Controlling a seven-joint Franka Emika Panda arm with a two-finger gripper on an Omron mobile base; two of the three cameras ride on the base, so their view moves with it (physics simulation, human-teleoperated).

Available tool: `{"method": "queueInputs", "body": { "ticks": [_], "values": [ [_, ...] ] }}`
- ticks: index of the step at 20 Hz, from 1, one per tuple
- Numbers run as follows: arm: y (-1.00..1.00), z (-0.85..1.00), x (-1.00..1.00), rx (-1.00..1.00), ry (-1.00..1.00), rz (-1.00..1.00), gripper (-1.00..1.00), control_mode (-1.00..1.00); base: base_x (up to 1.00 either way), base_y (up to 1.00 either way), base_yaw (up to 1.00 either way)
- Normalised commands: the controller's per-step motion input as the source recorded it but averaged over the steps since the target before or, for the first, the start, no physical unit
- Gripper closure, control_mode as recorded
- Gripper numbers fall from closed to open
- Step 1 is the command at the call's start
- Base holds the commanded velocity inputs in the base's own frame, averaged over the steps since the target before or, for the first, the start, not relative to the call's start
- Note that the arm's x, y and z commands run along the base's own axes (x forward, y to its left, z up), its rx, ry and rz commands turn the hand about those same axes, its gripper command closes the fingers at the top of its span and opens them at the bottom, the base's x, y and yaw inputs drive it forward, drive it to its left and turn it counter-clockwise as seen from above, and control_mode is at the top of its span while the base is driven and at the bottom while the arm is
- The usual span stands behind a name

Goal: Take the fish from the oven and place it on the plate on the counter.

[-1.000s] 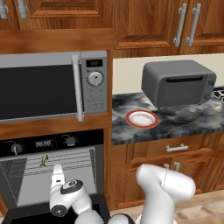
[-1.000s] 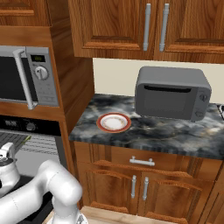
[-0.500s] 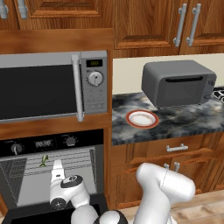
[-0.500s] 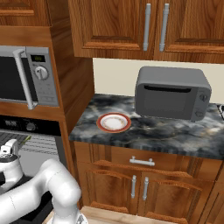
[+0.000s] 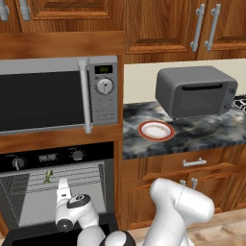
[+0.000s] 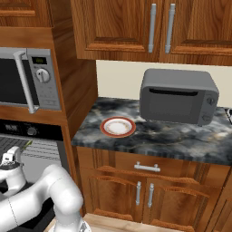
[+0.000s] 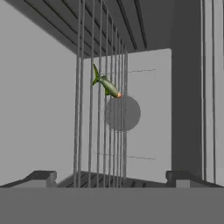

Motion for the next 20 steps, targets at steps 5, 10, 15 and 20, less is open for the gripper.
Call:
{"method": "queueInputs", "body": {
  "ticks": [5,10,15,20],
  "values": [
    [0.04,-0.23,0.02,-0.06,-0.01,0.00,-1.00,-1.00,0.00,0.00,0.00],
    [0.06,-0.17,0.05,-0.05,-0.02,0.00,-1.00,-1.00,0.00,0.00,0.00],
    [0.05,-0.11,0.02,-0.04,-0.01,0.00,-1.00,-1.00,0.00,0.00,0.00],
    [0.00,-0.05,0.03,-0.01,0.00,0.00,-1.00,-1.00,0.00,0.00,0.00]
  ]
}}
